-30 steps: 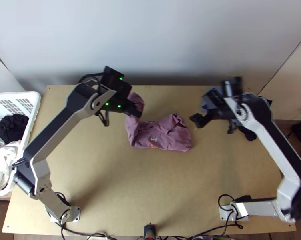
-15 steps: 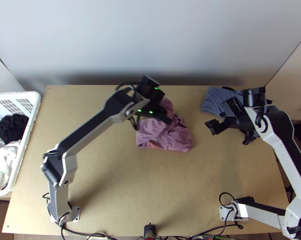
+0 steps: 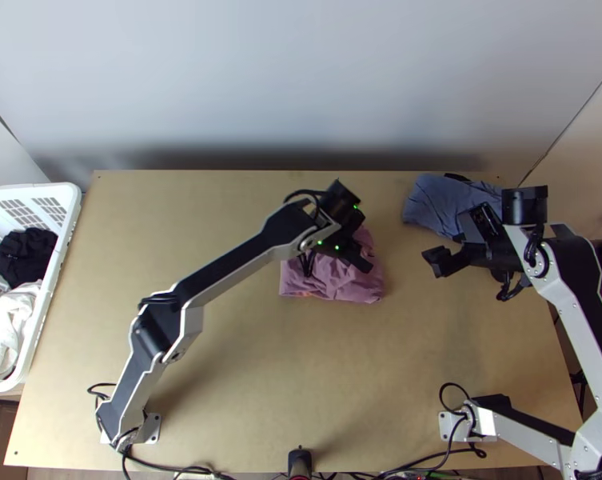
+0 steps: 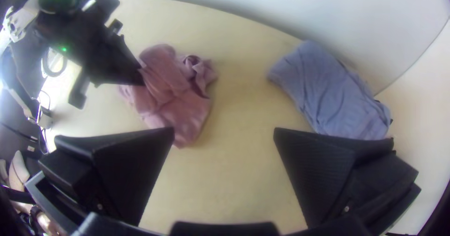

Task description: Fold the t-shirt

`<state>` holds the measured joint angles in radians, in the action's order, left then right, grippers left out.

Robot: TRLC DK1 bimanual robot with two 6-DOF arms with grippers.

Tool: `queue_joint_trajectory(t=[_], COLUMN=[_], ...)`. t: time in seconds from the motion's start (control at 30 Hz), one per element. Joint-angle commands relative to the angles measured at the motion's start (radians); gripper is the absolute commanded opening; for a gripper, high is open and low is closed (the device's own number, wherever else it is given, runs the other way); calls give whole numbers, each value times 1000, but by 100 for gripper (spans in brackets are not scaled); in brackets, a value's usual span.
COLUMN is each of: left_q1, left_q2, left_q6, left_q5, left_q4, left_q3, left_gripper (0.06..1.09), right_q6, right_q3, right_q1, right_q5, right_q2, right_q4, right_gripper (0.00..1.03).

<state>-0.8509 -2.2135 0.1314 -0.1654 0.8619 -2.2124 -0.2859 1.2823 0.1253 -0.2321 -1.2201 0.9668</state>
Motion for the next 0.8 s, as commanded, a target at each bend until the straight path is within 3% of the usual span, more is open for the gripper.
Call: queue_joint_trajectory(t=[0.0,0.03,0.13,0.17,0.33,0.57,0.77], left_q1=[-10,-11,-16,-17,0,116,204], left_q2=[-109,-121,-138,-137,-14,255,344], left_q6=[5,2,1,1,-3,-42,-61], left_q5=[0,0,1,3,24,60,60], left_q4=[-26,-24,0,17,72,74,85], left_q3=[-12,-12,-10,-10,30,244,419], left_gripper=[15,27,88,94,99,101,101], right_q6=[-4,-6,-7,-7,-4,4,24], right_q3=[-15,-15,-15,-15,-15,-58,-74], right_q1=[-9,-9,-6,-6,-1,7,57], right_q5=[0,0,0,0,0,-1,-7], right_q2=[31,31,31,31,31,37,33], right_q4=[12,15,16,16,15,1,-37], right_gripper=[98,98,98,98,98,98,98])
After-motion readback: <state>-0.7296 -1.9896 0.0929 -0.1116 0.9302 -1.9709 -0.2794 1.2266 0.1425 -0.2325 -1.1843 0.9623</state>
